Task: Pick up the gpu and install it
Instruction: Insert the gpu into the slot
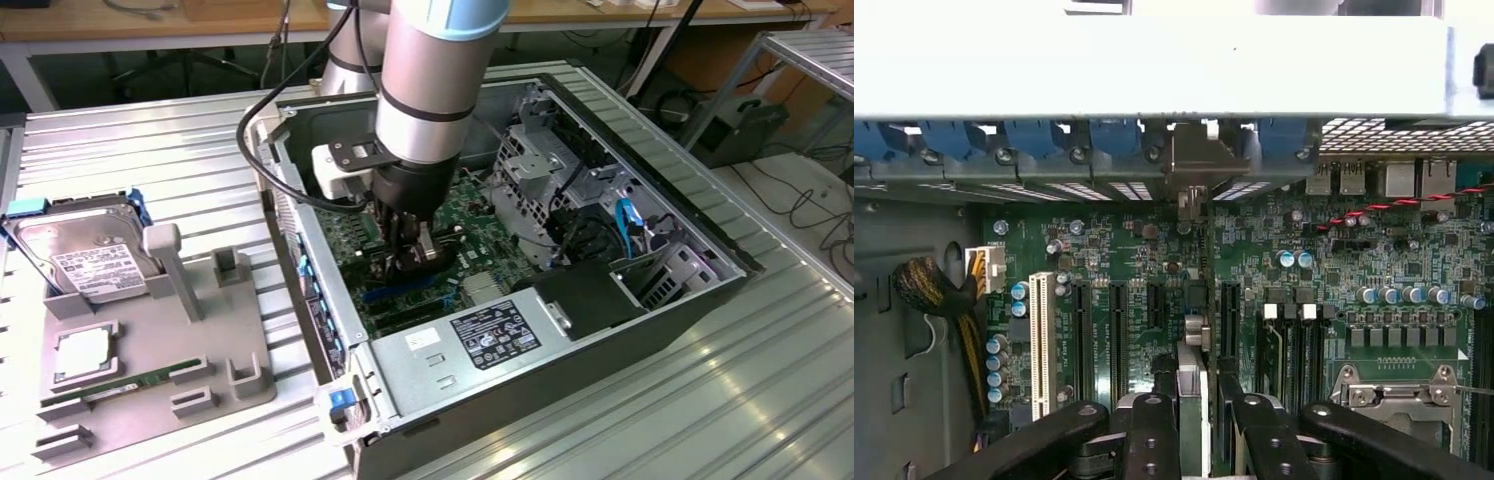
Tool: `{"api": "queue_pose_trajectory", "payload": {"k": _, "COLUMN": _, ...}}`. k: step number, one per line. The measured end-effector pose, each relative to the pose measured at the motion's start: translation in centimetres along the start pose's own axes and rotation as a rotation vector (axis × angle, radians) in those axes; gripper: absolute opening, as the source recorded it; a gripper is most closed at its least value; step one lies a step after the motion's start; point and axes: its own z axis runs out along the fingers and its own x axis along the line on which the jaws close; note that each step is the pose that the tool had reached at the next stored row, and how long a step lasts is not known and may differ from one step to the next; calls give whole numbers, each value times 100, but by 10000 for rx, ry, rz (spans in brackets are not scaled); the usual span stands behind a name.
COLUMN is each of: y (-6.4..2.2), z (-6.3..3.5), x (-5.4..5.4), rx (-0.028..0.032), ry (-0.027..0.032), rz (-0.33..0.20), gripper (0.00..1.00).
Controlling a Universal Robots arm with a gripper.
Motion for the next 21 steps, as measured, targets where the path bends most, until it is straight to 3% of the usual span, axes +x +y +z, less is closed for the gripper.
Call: {"api": "queue_pose_trajectory", "payload": {"k": 21, "y": 2, "z": -29, "x": 2, "rx": 3, "ry": -9, "rz": 243, "gripper": 26}}
